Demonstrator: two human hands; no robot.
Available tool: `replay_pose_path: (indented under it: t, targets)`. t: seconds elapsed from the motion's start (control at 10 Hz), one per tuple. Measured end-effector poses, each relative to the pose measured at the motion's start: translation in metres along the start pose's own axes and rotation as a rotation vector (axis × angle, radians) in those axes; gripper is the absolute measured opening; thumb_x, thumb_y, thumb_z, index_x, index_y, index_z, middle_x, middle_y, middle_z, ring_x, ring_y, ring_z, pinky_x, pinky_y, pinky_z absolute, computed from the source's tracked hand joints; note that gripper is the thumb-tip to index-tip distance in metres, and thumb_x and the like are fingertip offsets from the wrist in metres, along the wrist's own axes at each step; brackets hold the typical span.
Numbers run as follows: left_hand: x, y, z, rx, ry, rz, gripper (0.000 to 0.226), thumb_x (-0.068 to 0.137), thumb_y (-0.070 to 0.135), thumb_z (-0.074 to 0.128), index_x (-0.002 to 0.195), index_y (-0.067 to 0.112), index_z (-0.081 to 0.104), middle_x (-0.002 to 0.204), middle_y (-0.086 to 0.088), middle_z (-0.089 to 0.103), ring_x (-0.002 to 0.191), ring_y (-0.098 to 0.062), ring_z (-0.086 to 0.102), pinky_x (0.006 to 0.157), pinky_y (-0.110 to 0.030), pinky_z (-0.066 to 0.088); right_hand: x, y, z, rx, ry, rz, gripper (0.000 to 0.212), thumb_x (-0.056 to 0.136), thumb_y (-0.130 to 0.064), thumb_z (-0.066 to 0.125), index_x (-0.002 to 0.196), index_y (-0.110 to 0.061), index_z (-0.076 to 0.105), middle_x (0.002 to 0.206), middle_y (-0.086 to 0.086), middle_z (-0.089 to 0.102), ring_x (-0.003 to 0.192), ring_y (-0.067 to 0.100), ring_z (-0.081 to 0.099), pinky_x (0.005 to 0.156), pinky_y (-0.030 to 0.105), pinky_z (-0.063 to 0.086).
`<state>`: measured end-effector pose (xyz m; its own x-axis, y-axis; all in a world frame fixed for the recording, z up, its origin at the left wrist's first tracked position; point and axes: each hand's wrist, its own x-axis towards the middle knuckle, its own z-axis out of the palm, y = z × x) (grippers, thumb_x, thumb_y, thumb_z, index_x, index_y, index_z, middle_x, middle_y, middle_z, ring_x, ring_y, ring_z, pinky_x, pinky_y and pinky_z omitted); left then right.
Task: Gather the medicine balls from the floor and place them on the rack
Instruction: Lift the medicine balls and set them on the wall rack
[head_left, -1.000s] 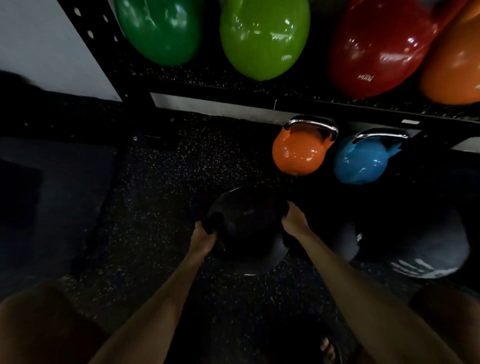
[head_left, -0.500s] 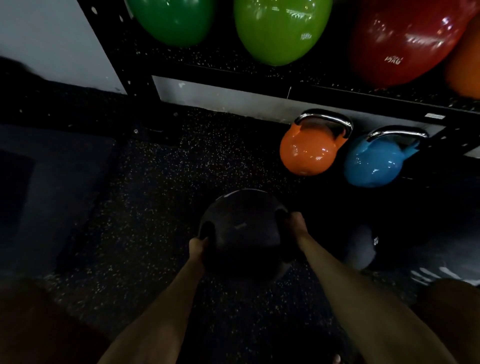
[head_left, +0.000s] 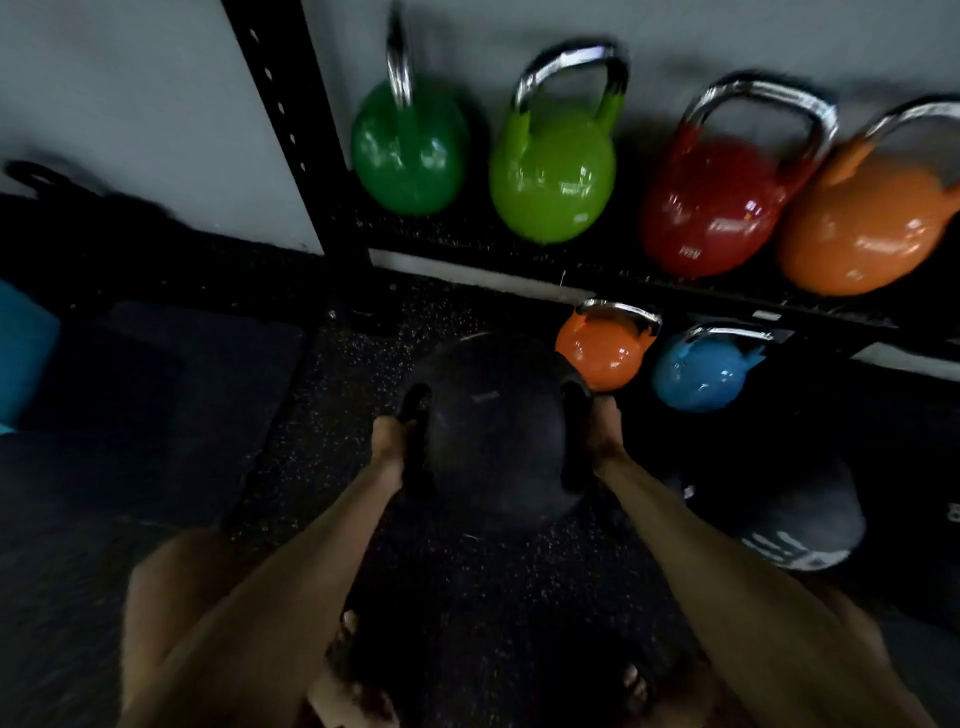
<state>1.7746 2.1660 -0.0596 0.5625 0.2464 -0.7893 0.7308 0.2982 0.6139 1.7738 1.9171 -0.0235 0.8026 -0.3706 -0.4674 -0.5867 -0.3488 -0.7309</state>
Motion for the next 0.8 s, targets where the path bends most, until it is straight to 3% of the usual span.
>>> replay_pose_path:
  t: [0.1,0.2,0.3,0.4,0.5,0.6,0.7,0.8]
  targets:
    - [-0.085,0.091,-0.019,-0.005,-0.069,0.118,0.033,0.083,0.037,0.052,0.084,0.006,0.064,0.089,-0.016,0.057,0.076,-0.031,0.055,0.068,-0.041,0.044,0.038,-0.045,-0.052,-0.049,-0.077,-0.167,0.041,0.090,-0.051,0.050,0.116,-0.024,0.065,0.117,-0.006,0.065,0.106,0.017,0.064,0.091,0.021,0.052]
    - [-0.155,0.153,-0.029,0.107,-0.102,0.162,0.039,0.072,0.042,0.056,0.090,0.008,0.065,0.098,-0.018,0.063,0.088,-0.035,0.062,0.079,-0.042,0.050,0.033,-0.081,-0.083,0.032,0.004,-0.173,0.042,0.087,-0.052,0.043,0.111,-0.028,0.067,0.115,0.000,0.069,0.110,0.025,0.066,0.094,0.041,0.056]
    - [-0.295,0.265,-0.032,0.095,-0.110,0.298,0.023,0.094,0.023,0.047,0.087,0.008,0.064,0.087,-0.011,0.064,0.079,-0.027,0.065,0.071,-0.029,0.056,-0.154,-0.260,-0.157,0.180,0.058,-0.172,0.027,0.097,-0.018,0.048,0.085,0.000,0.065,0.082,0.009,0.065,0.070,0.014,0.060,0.066,0.029,0.050]
    - [-0.366,0.332,-0.034,0.064,-0.126,0.360,0.023,0.098,0.016,0.045,0.080,0.012,0.060,0.080,-0.007,0.057,0.062,-0.020,0.059,0.058,-0.027,0.049,-0.238,-0.356,-0.201,0.188,0.127,-0.262,0.036,0.097,-0.001,0.050,0.061,-0.002,0.051,0.060,0.004,0.047,0.053,0.007,0.040,0.053,0.027,0.033]
    - [-0.452,0.420,-0.040,0.053,-0.206,0.518,0.026,0.100,0.016,0.044,0.077,0.013,0.056,0.079,-0.009,0.054,0.065,-0.023,0.051,0.063,-0.033,0.047,-0.285,-0.457,-0.252,0.130,0.210,-0.426,0.054,0.096,0.006,0.049,0.050,-0.017,0.034,0.055,-0.003,0.033,0.064,0.017,0.035,0.055,0.035,0.029]
    - [-0.486,0.468,-0.041,-0.005,-0.227,0.573,0.031,0.100,0.016,0.039,0.071,0.014,0.050,0.072,-0.007,0.046,0.060,-0.020,0.043,0.056,-0.029,0.039,-0.307,-0.506,-0.277,0.210,0.254,-0.478,0.050,0.097,0.006,0.044,0.054,-0.019,0.036,0.061,-0.001,0.039,0.060,0.019,0.038,0.044,0.024,0.033]
    - [-0.530,0.538,-0.043,0.018,-0.306,0.760,0.019,0.090,0.028,0.045,0.080,0.016,0.057,0.089,-0.014,0.056,0.073,-0.025,0.054,0.076,-0.037,0.051,-0.352,-0.586,-0.310,0.223,0.347,-0.568,0.048,0.093,0.006,0.046,0.052,-0.013,0.031,0.056,0.002,0.034,0.045,0.012,0.034,0.035,0.014,0.026]
    - [-0.561,0.575,-0.043,0.079,-0.324,0.952,0.019,0.083,0.024,0.059,0.078,0.005,0.057,0.086,-0.018,0.055,0.065,-0.024,0.055,0.064,-0.032,0.049,-0.377,-0.625,-0.328,0.239,0.432,-0.645,0.050,0.091,0.009,0.049,0.050,-0.012,0.029,0.052,0.003,0.030,0.038,0.011,0.032,0.030,0.013,0.028]
